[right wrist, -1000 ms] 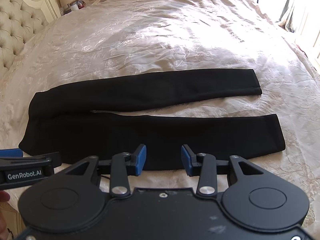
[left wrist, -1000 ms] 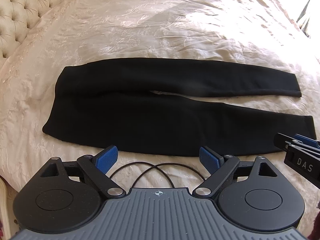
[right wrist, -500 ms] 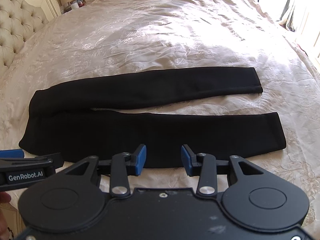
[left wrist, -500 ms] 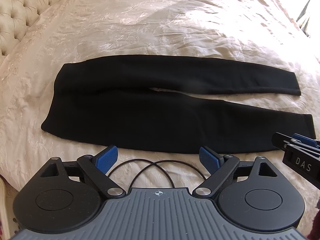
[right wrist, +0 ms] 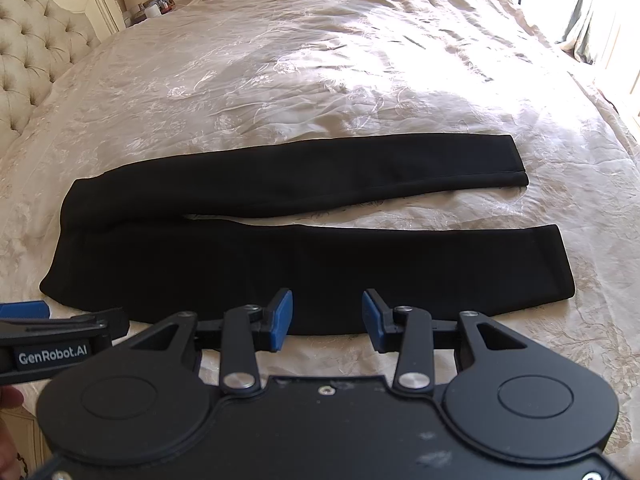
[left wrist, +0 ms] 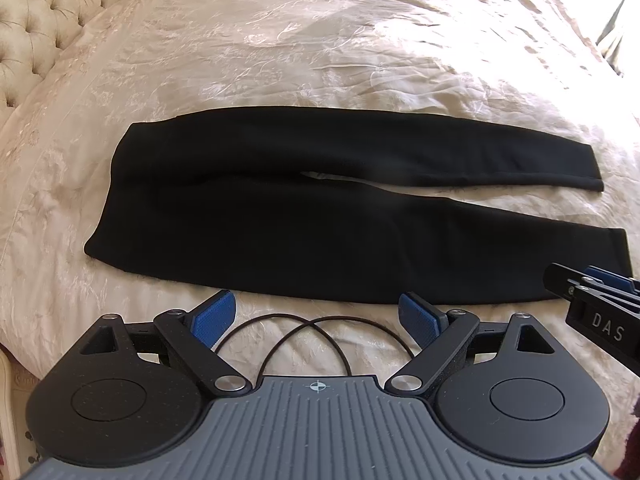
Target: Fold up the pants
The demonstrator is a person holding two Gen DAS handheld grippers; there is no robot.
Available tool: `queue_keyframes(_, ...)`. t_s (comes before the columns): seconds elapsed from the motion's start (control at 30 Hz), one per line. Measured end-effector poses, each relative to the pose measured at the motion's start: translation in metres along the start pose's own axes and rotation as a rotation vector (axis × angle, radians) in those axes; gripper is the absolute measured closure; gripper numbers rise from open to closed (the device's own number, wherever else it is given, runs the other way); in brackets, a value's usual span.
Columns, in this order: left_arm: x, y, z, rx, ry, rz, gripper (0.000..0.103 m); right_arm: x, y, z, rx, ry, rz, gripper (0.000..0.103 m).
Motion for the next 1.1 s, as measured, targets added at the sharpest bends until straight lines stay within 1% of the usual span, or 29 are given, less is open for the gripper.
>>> queue_keyframes(0.4, 0.000, 0.002, -0.001, 0.017, 0.010, -0.002, 0.014, -0.001, -0.003, -0.002, 0.014, 0.013, -0.001, 0.061)
queue_keyframes(0.57, 0.006, 0.010, 0.003, 0.043, -0.003, 0.016, 0.014, 0.002, -0.008, 0.001, -0.025, -0.008, 0.005, 0.061)
queue_keyframes(0.77, 0.019, 0.021, 0.011, 0.078, -0.036, 0.034, 0.014, 0.012, -0.021, 0.000, -0.057, -0.043, -0.021, 0.061)
queue_keyframes(0.93, 0.031, 0.029, 0.012, 0.101, -0.050, 0.032, 0.014, 0.020, -0.024, -0.010, -0.095, -0.033, -0.022, 0.061)
queue_keyframes(1.1, 0.047, 0.037, 0.010, 0.088, -0.062, 0.039, 0.014, 0.026, -0.024, -0.016, -0.109, -0.036, -0.050, 0.061)
Point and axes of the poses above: each gripper's, at about its wrist camera, not at the fingertips, and z roughly against the way its jaws point, y to its left, x to its top, the point moved 1 cm from there along -z, roughly the way its jaws point, and after that the axes turned 11 degrees about -x, right-handed, at the moved point
